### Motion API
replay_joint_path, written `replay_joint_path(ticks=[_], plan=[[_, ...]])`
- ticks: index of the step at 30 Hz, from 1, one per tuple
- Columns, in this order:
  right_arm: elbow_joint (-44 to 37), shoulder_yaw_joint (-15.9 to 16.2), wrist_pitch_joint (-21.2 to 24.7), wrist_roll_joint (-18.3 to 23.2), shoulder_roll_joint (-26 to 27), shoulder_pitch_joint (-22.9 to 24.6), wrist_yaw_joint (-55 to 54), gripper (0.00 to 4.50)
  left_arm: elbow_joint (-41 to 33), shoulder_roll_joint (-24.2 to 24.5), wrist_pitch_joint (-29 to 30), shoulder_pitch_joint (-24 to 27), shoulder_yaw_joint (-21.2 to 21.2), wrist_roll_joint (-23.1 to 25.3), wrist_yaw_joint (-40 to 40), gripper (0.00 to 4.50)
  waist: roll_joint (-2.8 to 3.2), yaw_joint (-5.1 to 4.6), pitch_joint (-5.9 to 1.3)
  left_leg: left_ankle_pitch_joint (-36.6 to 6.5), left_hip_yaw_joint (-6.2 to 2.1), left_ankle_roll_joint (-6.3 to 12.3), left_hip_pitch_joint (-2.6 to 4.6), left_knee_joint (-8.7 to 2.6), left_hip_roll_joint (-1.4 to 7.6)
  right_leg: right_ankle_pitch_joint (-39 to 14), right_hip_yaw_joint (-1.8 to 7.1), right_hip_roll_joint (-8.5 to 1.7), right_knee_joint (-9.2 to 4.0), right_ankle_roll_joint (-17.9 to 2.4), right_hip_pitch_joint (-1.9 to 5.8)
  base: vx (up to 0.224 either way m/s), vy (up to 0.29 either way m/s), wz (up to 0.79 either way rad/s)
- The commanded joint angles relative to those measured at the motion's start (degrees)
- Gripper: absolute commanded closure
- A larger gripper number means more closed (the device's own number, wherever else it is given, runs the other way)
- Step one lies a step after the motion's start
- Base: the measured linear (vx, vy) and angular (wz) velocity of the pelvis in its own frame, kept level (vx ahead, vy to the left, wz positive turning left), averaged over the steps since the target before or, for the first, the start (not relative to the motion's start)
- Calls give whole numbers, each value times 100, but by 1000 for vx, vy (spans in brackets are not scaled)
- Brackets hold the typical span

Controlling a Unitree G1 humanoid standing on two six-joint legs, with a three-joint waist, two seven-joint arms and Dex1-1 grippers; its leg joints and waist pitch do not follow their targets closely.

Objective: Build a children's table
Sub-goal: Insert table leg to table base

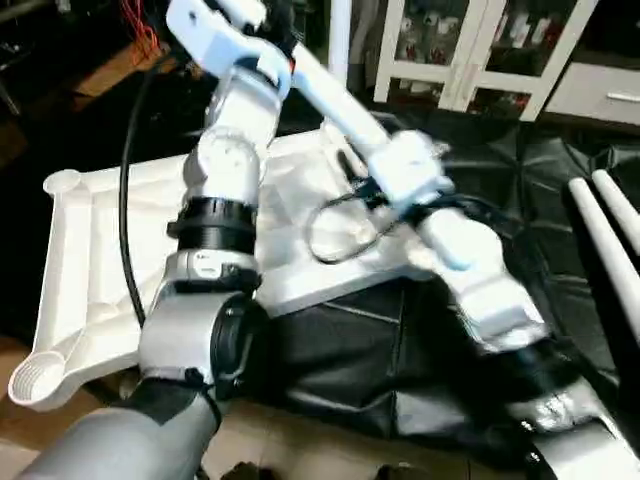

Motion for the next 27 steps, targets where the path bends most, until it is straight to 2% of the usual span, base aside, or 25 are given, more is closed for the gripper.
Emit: replay_joint_path(ticks=[1, 3, 6, 10, 14, 15, 18, 22, 23, 27], plan=[[304, 84, -32, -259, 75, -128, -119, 21, 48, -17, -97, -122, 11, 70, 64, 282, -16, -30, -517, -876, -84, 324, 252, -421, 168, -587, 47, -6, -267, -1385, 350, 0, 0, 0], [487, 128, 80, -335, 145, -218, -160, 21, 51, -35, -153, -123, 15, 112, 67, 282, -15, -35, -529, -924, -88, 257, 267, -427, 175, -564, 50, -1, -263, -1354, 344, 0, 0, 0], [730, 118, 77, -465, 230, -351, -323, 21, 17, -56, -193, -104, -24, 219, 36, 282, -19, -29, -543, -786, -87, 260, 264, -422, 170, -341, 53, -2, -238, -1360, 353, 0, 0, 0], [946, 93, 129, -562, 276, -501, -530, 21, -41, -72, -230, -62, -97, 294, 13, 282, -19, -16, -562, -542, -80, 379, 263, -394, 160, -75, 51, -5, -206, -1431, 358, 0, 0, 0], [1679, 6, 69, -690, 326, -877, -818, 21, -120, -108, -305, -1, -244, 393, -40, 282, -15, -26, -562, -614, -72, 395, 259, -385, 154, -166, 49, -6, -210, -1466, 354, 0, 0, 0], [1784, -13, 53, -690, 320, -934, -830, 21, -136, -112, -326, 6, -267, 424, -52, 282, -9, -12, -568, -584, -69, 401, 277, -384, 160, -115, 47, -6, -207, -1468, 351, 0, 0, 0], [2012, -102, 6, -695, 355, -1032, -791, 21, -157, -125, -364, 14, -299, 531, -118, 282, -15, -17, -574, -412, -70, 498, 256, -372, 154, 122, 47, -3, -185, -1501, 367, 0, 0, 0], [2224, -183, -5, -569, 406, -1103, -713, 60, -220, -102, -429, 63, -455, 717, -244, 282, -20, -7, -571, -466, -66, 566, 257, -368, 160, 52, 48, -18, -193, -1542, 371, 0, 0, 0], [2293, -219, 8, -505, 437, -1118, -696, 87, -258, -85, -474, 93, -544, 804, -298, 282, -13, -7, -577, -454, -70, 585, 261, -365, 164, 56, 46, -18, -191, -1555, 368, 0, 0, 0], [2532, -347, 9, -343, 511, -1149, -649, 105, -410, -73, -563, 189, -809, 1027, -480, 282, -1, -1, -579, -452, -72, 590, 273, -367, 172, 74, 43, -14, -181, -1569, 361, 0, 0, 0]])
